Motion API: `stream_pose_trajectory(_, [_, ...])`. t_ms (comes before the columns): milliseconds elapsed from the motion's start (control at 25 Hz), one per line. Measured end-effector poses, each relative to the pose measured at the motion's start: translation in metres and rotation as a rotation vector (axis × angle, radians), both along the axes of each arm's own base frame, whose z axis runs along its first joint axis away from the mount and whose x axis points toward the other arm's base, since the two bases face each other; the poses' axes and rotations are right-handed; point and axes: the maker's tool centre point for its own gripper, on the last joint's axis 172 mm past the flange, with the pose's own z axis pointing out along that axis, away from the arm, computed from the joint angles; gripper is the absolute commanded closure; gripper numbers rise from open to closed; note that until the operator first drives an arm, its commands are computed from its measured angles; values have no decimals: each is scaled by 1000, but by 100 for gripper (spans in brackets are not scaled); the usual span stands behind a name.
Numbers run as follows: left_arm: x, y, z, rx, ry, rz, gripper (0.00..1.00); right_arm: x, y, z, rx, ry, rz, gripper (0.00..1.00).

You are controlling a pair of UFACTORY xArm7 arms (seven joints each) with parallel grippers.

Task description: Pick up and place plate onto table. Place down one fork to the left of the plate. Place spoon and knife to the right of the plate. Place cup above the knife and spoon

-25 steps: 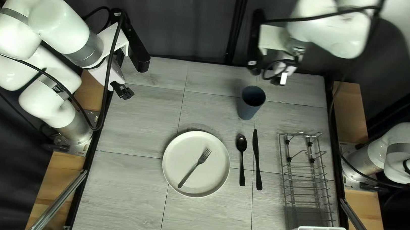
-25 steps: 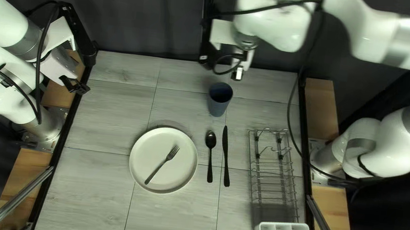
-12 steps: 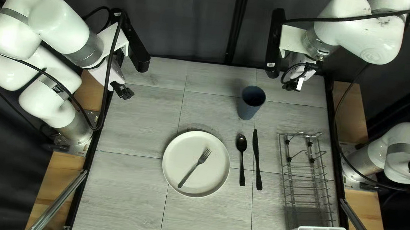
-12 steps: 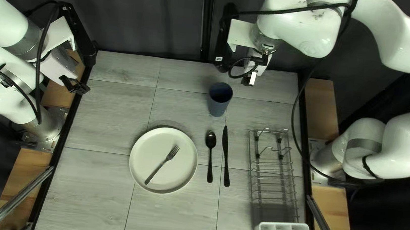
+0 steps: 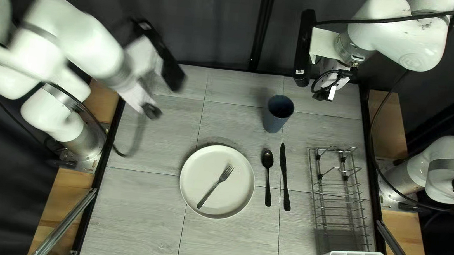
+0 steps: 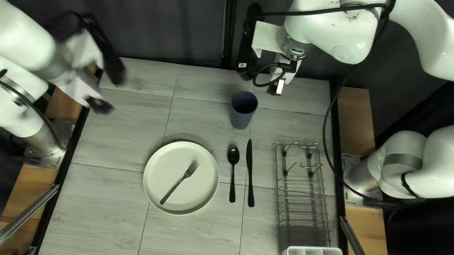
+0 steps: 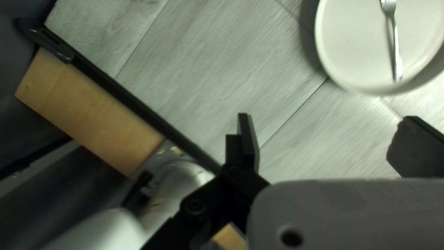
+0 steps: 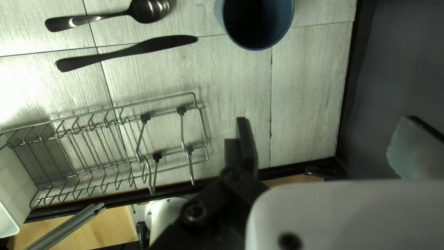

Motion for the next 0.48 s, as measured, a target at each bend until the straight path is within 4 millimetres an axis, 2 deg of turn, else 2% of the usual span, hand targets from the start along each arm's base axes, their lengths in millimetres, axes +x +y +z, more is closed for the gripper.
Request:
stream_pose_trajectory(280, [7, -4, -2, -11, -7, 11, 0, 0, 0, 0, 0, 0, 0, 0])
stream_pose_trajectory(360, [24, -10, -15, -20, -15, 19, 0, 0, 0, 0, 0, 0, 0, 0])
stream_pose_trajectory(480, [61, -28, -53, -23, -15, 25, 0, 0, 0, 0, 0, 0, 0, 0])
